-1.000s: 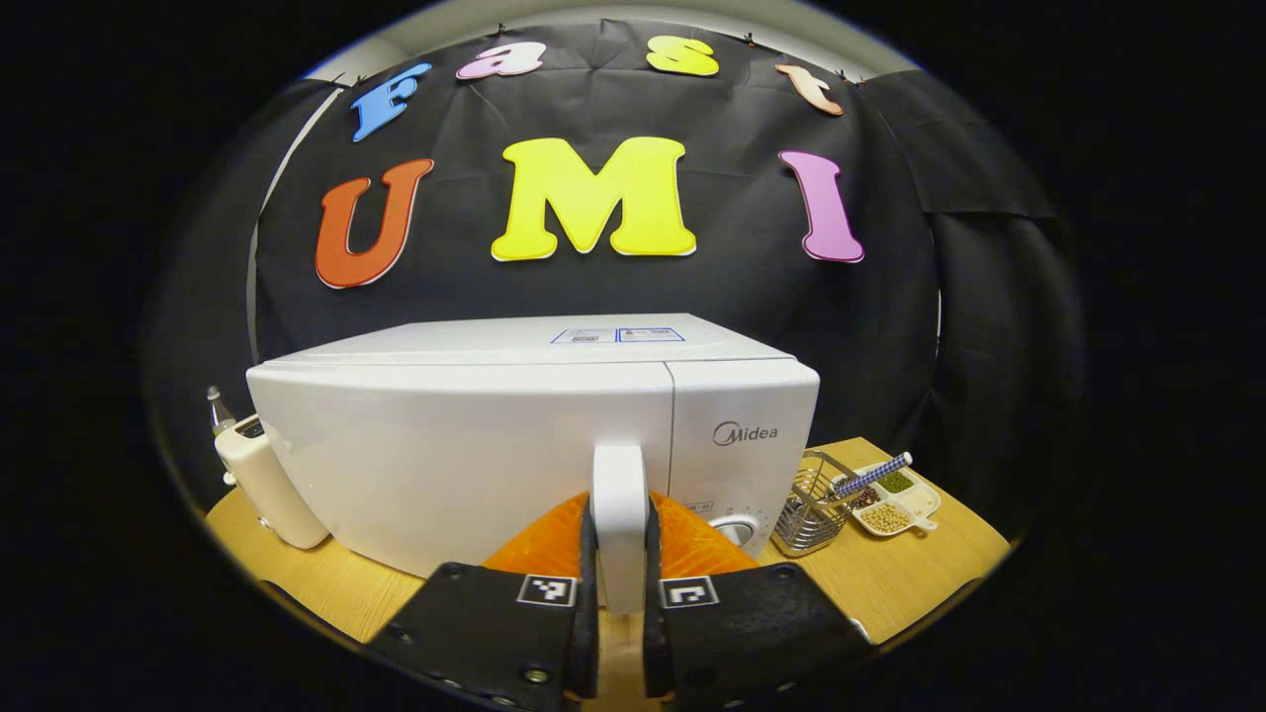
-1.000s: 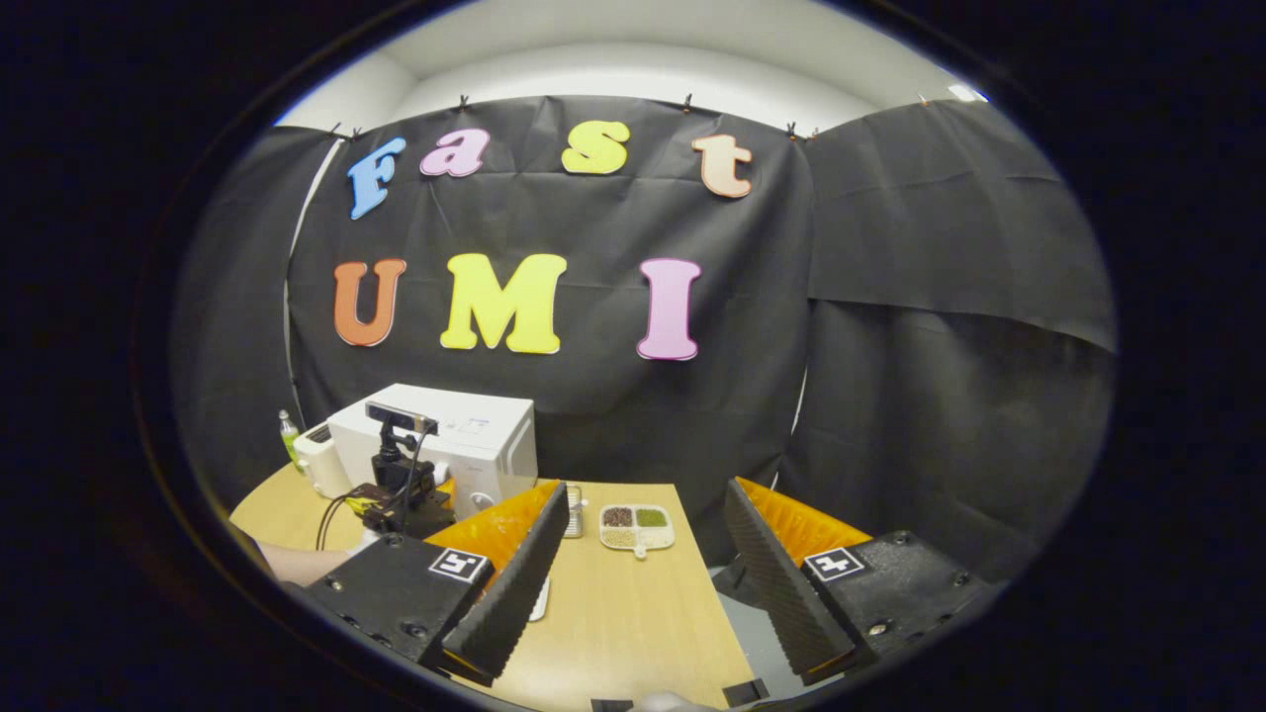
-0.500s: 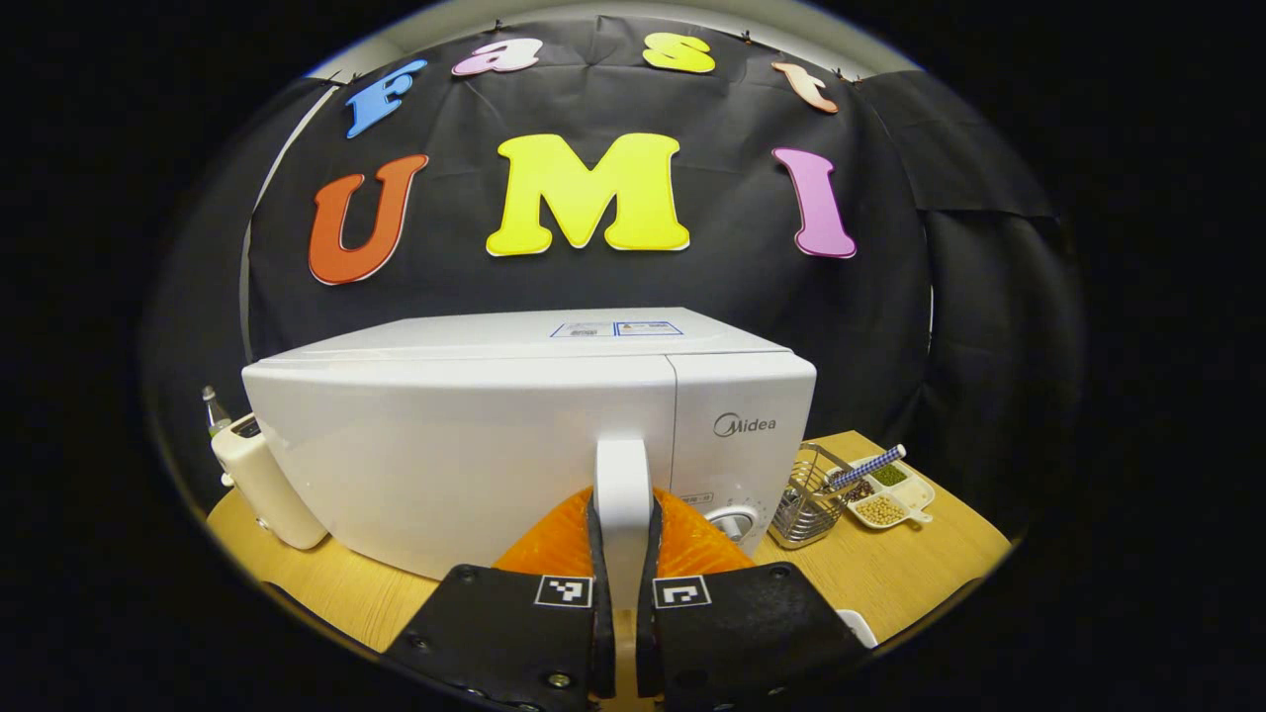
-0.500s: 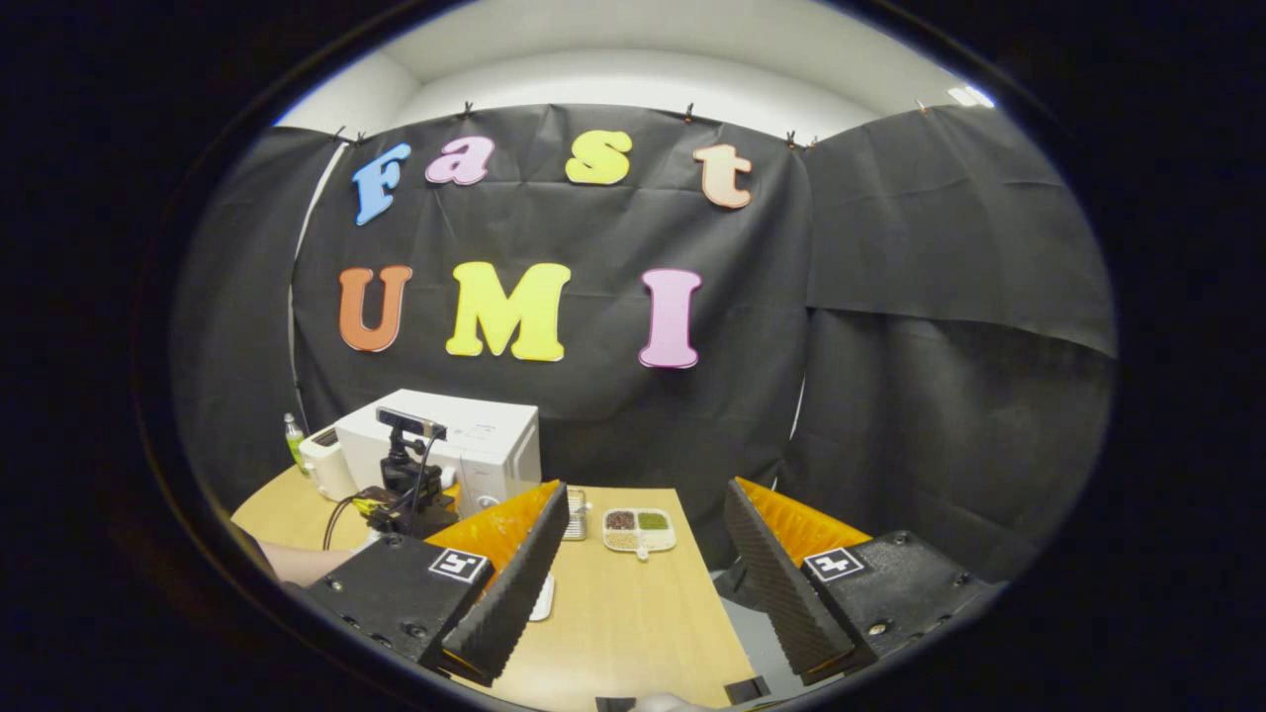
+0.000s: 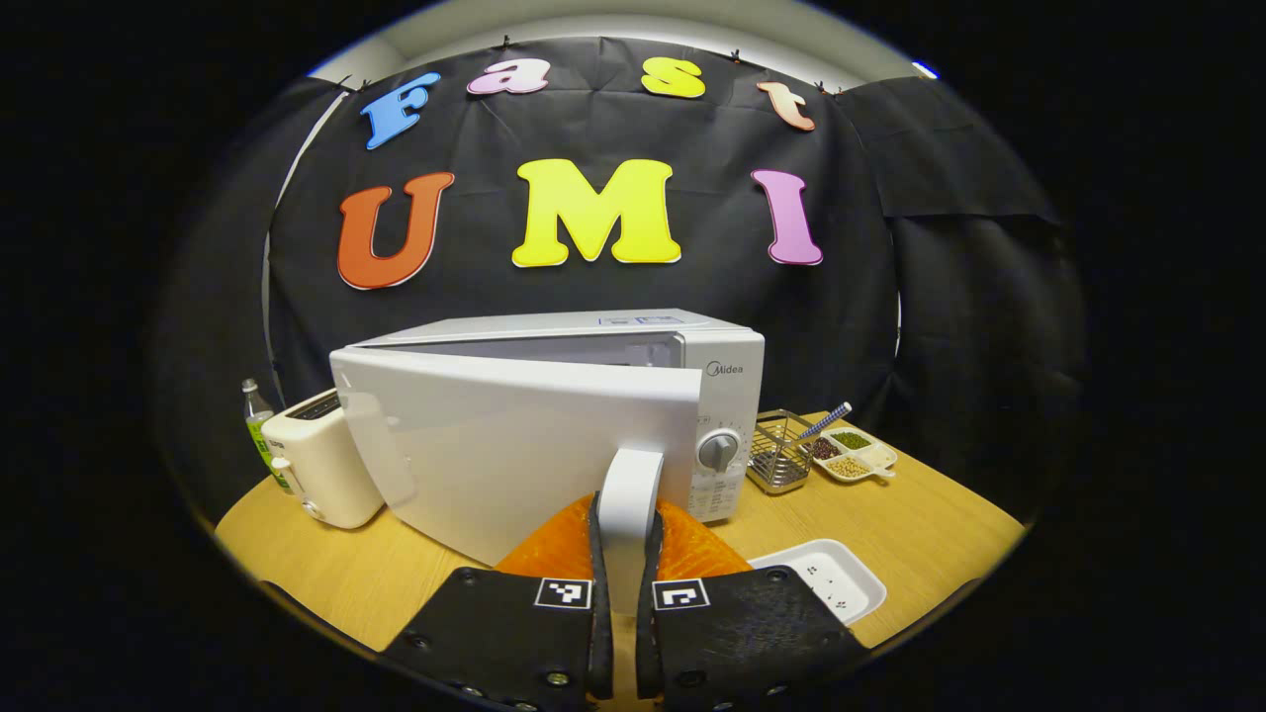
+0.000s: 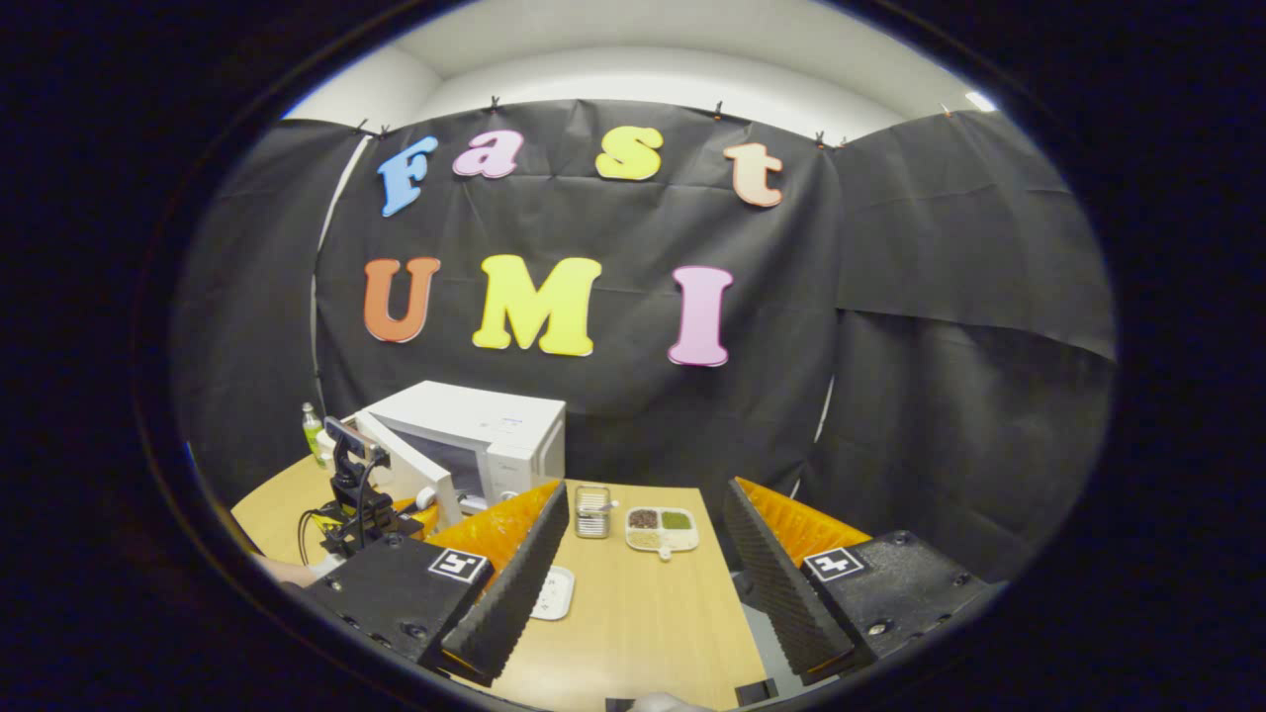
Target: Open the microwave oven with the left hand, put the food in, and close the microwave oven.
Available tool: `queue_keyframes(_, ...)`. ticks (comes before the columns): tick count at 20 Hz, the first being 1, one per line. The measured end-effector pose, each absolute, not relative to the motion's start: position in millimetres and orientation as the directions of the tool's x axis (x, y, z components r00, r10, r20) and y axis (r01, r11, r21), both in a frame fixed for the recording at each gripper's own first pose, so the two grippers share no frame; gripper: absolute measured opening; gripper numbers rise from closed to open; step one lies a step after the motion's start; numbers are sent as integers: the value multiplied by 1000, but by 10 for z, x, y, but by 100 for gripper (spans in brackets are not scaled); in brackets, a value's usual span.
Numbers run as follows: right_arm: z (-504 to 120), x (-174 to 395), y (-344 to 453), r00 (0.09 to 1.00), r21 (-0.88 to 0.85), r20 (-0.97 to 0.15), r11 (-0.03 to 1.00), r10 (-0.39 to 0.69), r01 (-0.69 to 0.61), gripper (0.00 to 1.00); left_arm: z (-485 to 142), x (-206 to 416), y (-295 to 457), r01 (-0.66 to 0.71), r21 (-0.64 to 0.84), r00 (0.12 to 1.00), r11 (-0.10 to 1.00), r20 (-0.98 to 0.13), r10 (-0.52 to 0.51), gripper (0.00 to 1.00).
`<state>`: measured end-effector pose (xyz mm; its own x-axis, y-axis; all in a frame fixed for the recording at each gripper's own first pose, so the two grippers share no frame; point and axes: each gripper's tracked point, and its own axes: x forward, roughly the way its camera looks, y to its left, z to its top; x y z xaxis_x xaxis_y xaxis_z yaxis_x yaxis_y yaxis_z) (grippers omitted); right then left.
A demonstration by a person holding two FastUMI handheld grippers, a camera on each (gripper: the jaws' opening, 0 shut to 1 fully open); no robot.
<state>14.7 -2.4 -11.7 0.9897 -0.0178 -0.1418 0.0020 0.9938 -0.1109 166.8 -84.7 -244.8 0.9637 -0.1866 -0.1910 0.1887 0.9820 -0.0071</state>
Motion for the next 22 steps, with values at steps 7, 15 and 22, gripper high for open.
queue_keyframes(7, -240, 174, 675, 975, -130, -159, 976, 155, -177, 100, -2437, 1263, -196, 75, 42, 977, 996, -204, -65, 48)
queue_keyframes(15, -359, 0, 880, 963, -118, -175, 967, 203, -226, 100, -2430, 939, 144, 25, 62, 977, 998, -215, -11, 97)
queue_keyframes(22, -499, -159, 1011, 956, -83, -189, 967, 222, -241, 94, -2434, 552, 660, -40, 97, 972, 994, -226, 61, 97)
